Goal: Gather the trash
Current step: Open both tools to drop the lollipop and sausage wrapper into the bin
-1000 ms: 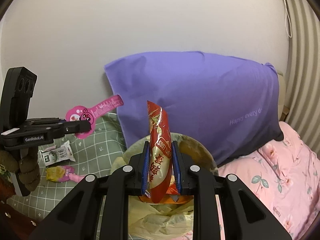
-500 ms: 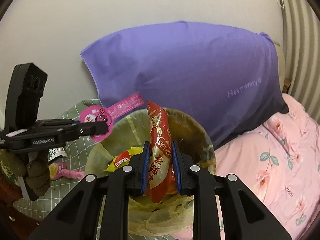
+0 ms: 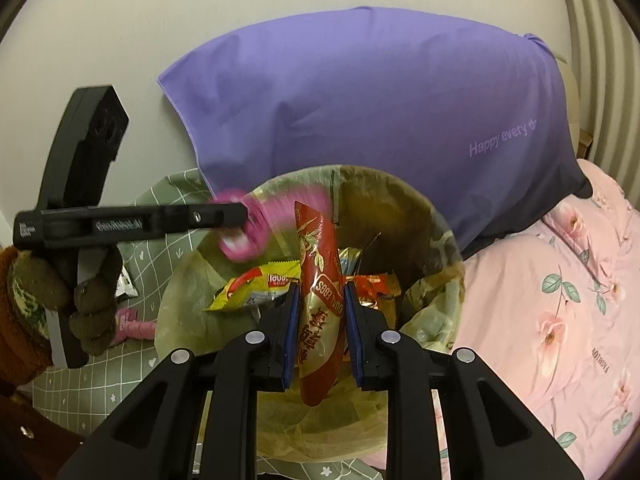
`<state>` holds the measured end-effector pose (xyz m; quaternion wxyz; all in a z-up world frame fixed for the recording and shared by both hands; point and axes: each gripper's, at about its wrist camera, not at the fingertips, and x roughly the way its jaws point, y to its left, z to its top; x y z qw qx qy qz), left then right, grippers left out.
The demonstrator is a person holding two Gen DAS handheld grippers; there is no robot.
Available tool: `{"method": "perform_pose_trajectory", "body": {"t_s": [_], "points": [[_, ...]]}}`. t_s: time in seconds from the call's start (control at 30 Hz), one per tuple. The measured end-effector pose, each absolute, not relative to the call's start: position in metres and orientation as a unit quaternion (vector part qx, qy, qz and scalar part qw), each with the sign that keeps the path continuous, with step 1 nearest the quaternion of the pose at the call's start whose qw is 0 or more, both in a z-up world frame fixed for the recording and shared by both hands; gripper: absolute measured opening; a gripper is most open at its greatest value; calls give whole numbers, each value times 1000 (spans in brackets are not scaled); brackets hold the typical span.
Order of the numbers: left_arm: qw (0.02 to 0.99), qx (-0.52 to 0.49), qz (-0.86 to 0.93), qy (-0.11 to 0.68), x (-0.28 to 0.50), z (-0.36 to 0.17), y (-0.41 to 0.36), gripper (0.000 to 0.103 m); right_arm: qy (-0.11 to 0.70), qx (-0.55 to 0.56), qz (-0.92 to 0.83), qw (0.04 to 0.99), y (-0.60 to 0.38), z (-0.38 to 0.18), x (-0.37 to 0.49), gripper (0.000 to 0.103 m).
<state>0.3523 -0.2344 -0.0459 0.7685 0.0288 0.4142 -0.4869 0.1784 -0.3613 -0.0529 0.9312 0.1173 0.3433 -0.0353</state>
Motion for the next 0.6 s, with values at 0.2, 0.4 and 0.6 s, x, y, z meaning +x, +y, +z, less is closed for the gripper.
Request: {"method": "perform_pose_trajectory", "body": {"t_s": [0.2,0.4,0.6], "points": [[783,20,-472,404,348,-39,-221,41,354,112,-37,928,-356,-59,182,32],[806,22,-452,382,337,-30,-202,49,354,102,-46,929,-353,-57,182,40],[829,35,-433,352,317,-17,-178,53,352,95,-56,930,-351,-54,178,49]]}}
